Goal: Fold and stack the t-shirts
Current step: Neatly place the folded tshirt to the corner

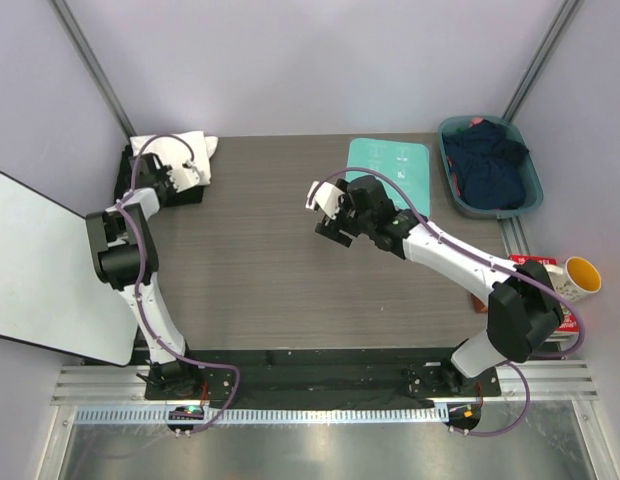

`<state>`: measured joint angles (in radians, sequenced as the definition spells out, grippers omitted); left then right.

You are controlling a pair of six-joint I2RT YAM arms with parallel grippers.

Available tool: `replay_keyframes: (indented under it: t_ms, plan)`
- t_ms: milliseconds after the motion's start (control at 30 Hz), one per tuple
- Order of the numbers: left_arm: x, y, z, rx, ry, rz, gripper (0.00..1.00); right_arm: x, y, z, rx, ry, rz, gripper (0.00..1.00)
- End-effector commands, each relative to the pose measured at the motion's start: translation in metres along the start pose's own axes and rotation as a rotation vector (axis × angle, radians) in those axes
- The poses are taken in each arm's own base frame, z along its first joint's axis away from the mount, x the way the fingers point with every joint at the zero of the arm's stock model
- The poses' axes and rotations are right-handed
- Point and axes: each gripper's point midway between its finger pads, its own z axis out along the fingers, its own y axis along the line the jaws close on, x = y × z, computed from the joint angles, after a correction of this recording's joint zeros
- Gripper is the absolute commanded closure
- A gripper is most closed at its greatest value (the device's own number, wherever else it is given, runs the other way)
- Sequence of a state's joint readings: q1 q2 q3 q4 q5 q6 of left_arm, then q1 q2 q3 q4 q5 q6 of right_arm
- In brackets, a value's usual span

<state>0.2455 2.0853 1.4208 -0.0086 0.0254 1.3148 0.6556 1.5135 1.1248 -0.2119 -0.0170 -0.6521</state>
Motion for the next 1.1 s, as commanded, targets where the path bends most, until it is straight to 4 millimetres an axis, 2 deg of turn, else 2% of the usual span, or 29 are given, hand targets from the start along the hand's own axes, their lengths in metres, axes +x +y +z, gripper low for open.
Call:
replay_keyframes:
  t_ms: [0,100,267,333,467,633,700,833,1067]
  plan:
    - [0.014,-0.010,0.003,0.043,0.028,0.046,1.00,-0.024,-0.014,0.001,0.028,-0.053,-0.028,0.16]
    - [0.021,-0.006,0.007,0.030,0.043,0.045,1.00,-0.025,-0.014,0.003,0.025,-0.053,-0.027,0.16]
    - [0.036,0.018,0.003,-0.034,0.100,0.049,1.00,-0.026,-0.014,0.005,0.022,-0.055,-0.028,0.16]
    - [0.037,0.022,-0.001,-0.042,0.103,0.056,1.00,-0.026,-0.013,0.004,0.021,-0.056,-0.029,0.16]
    - [0.036,0.045,-0.005,-0.132,0.113,0.056,1.00,-0.025,-0.012,0.006,0.018,-0.058,-0.026,0.16]
    - [0.044,0.061,-0.009,-0.214,0.161,0.076,1.00,-0.025,-0.012,0.007,0.018,-0.060,-0.031,0.16]
    - [0.041,0.070,-0.011,-0.238,0.151,0.059,1.00,-0.025,-0.012,0.007,0.020,-0.062,-0.034,0.16]
    - [0.044,0.074,-0.011,-0.236,0.160,0.072,1.00,-0.025,-0.012,0.006,0.021,-0.066,-0.034,0.16]
    - [0.058,0.058,-0.005,-0.193,0.183,0.113,1.00,-0.022,-0.011,0.003,0.026,-0.058,-0.034,0.16]
